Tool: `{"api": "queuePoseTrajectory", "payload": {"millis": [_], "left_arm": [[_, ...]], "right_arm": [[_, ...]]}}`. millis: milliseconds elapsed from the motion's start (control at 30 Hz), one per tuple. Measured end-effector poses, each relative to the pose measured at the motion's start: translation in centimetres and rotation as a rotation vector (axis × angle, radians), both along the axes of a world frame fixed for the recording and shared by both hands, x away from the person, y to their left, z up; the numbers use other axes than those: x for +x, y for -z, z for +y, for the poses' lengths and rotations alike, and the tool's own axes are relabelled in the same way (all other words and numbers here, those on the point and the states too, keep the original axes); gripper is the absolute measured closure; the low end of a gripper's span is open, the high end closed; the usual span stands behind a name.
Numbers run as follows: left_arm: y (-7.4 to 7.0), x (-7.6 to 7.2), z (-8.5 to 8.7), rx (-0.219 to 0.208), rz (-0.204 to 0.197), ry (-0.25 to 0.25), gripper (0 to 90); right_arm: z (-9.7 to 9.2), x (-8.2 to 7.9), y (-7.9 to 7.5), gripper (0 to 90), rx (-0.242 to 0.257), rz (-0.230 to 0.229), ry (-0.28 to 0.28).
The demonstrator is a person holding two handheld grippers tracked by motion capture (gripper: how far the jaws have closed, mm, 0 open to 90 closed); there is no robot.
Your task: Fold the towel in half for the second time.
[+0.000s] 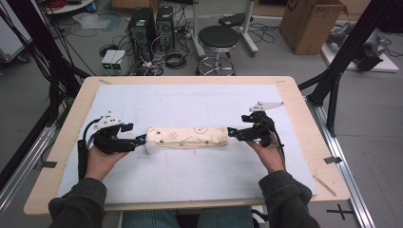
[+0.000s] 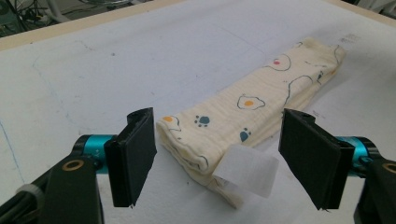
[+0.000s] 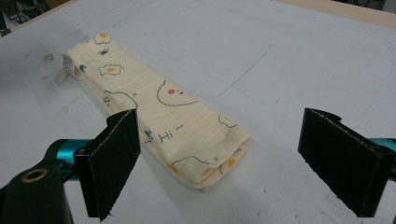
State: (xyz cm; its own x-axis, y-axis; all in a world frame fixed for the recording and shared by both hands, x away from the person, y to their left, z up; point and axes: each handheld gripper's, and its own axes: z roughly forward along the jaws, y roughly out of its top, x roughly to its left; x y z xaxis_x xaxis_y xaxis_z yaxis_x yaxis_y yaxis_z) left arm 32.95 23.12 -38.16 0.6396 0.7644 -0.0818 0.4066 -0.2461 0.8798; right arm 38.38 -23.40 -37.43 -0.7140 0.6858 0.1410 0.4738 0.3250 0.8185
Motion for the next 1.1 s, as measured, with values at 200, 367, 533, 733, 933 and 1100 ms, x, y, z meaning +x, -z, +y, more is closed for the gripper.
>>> {"api": "queuePoseTrajectory", "payload": {"millis": [200,367,533,733,933,1100], "left_arm": [[-0.1,-0.4,-0.1,0.004,-0.004,0.010,27.0],[0.0,-0.7,-0.1,0.013,-0.006,0.015,26.9],[0.2,-1.1,0.0,0.011,-0.002,0.014,26.9],[0.5,-1.6,0.1,0.012,-0.003,0.011,26.2],[1.0,-2.2,0.3,0.020,0.006,0.014,25.9],[1.3,-2.7,0.4,0.017,0.010,0.010,25.2]], "right_arm": [[-0.6,-0.7,0.2,12.3,-0.006,-0.004,0.001],[-1.1,-1.2,0.5,12.3,-0.004,-0.013,0.003],[-1.5,-1.7,0.7,12.2,-0.005,-0.018,0.001],[-1.8,-2.2,1.1,12.2,-0.012,-0.022,0.000],[-2.1,-2.8,1.5,12.2,-0.016,-0.025,-0.006],[-2.4,-3.2,1.7,12.2,-0.010,-0.029,-0.004]]}}
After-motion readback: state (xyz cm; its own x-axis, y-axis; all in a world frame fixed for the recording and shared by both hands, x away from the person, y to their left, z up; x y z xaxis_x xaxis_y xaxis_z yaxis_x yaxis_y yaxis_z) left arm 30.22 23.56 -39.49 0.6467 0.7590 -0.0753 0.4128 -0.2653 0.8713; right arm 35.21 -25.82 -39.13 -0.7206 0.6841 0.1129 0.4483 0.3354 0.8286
